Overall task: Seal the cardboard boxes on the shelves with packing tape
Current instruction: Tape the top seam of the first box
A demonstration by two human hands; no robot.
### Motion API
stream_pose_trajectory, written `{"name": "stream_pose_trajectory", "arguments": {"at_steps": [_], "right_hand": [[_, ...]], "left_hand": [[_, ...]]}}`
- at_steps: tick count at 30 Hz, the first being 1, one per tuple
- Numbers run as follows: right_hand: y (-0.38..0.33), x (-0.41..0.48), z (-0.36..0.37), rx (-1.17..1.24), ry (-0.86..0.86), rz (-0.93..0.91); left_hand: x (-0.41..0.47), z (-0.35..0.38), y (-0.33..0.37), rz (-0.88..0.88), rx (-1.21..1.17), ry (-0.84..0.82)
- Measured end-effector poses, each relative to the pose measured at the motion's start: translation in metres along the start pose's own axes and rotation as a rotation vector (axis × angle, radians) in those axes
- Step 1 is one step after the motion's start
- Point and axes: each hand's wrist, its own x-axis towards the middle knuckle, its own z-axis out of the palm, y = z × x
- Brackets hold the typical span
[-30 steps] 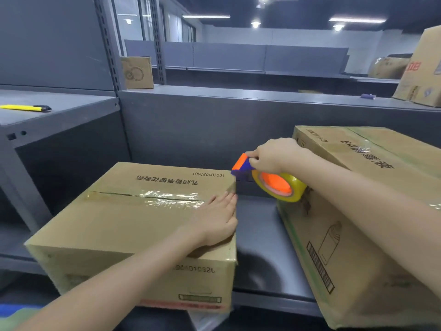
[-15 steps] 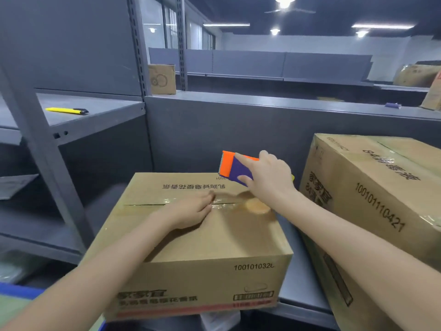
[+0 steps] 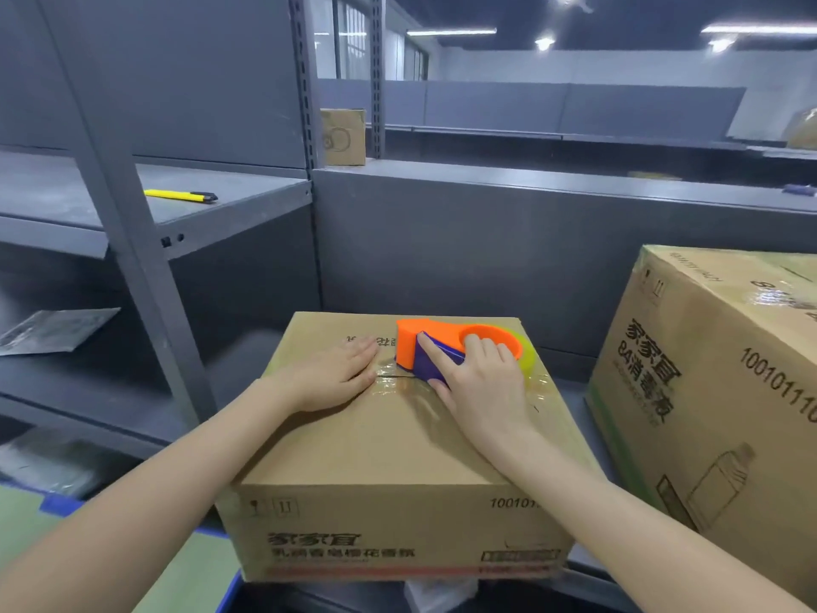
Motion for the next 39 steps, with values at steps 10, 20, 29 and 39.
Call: {"name": "stream_pose_trajectory", "arguments": {"at_steps": [10,20,29,39], "right_hand": [[0.004,-0.021,-0.002,0.194,-0.081,0.072],[0.092,0.002,0.051,0.456,-0.188,-0.264],[0.037,0.004,0.014,0.445,-0.259,-0.005],[-0.013,-0.022,-0.012,0.434,-0.028,0.123]], "left_hand": [[-0.009,0.000,-0.010,0.104,0.050,0.115],[-0.020,0.037,0.083,-0.348,0.042,0.230],[-0.028,-0.007,0.009,0.029,0.112,0.143],[-0.019,0.001,-0.001,-0.206,0.058,0.207]]}}
